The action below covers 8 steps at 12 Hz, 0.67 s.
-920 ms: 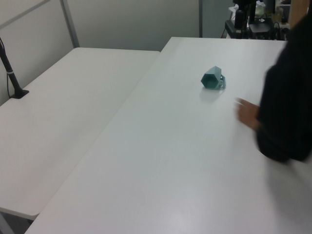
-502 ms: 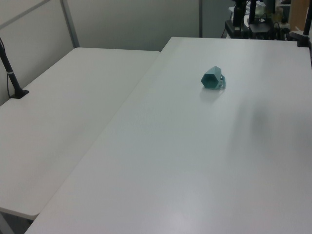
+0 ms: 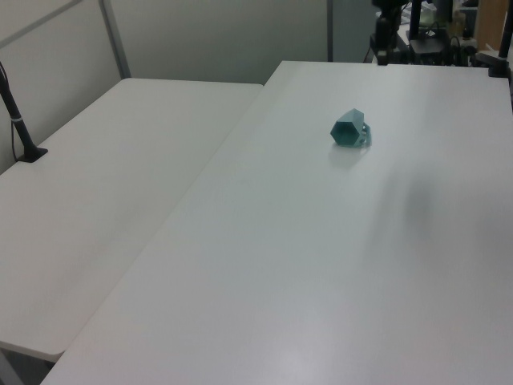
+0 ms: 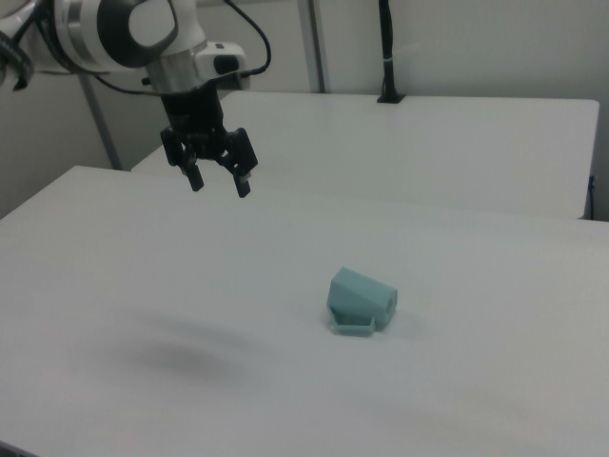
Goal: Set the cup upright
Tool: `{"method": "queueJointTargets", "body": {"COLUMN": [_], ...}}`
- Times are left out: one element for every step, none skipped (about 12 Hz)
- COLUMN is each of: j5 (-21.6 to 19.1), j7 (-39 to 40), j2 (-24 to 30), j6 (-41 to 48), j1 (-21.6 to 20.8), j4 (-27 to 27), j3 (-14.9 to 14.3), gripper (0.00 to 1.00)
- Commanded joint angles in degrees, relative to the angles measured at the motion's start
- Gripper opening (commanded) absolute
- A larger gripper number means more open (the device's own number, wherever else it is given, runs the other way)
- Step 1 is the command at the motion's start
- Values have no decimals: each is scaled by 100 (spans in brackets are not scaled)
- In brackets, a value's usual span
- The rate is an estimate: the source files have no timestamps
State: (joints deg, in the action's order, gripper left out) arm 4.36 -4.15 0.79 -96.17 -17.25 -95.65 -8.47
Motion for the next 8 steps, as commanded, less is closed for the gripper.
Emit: {"method": "queueJointTargets", "body": {"j5": [844,1334,2148,3044,3801,4296,4588,4835], "j7": [-1409,-1674,-2007,-2471,-2972,-3351,-3512,-3522], "j2": [-552,-815,-1052,-1281,-1484,-1668,-1818,-1941], "j6": [-866,-973,-974,-974,-983,-974,-965,-965], "j1": [-471,-612,-839,-1051,-1183,-1245,-1263,-1246], "j4": [-15,-15,-76,-251,-418,-515,-525,-525], "j3": [29,29,29,29,38,38,38,38], "gripper": [100,100,100,100,100,100,100,100]}}
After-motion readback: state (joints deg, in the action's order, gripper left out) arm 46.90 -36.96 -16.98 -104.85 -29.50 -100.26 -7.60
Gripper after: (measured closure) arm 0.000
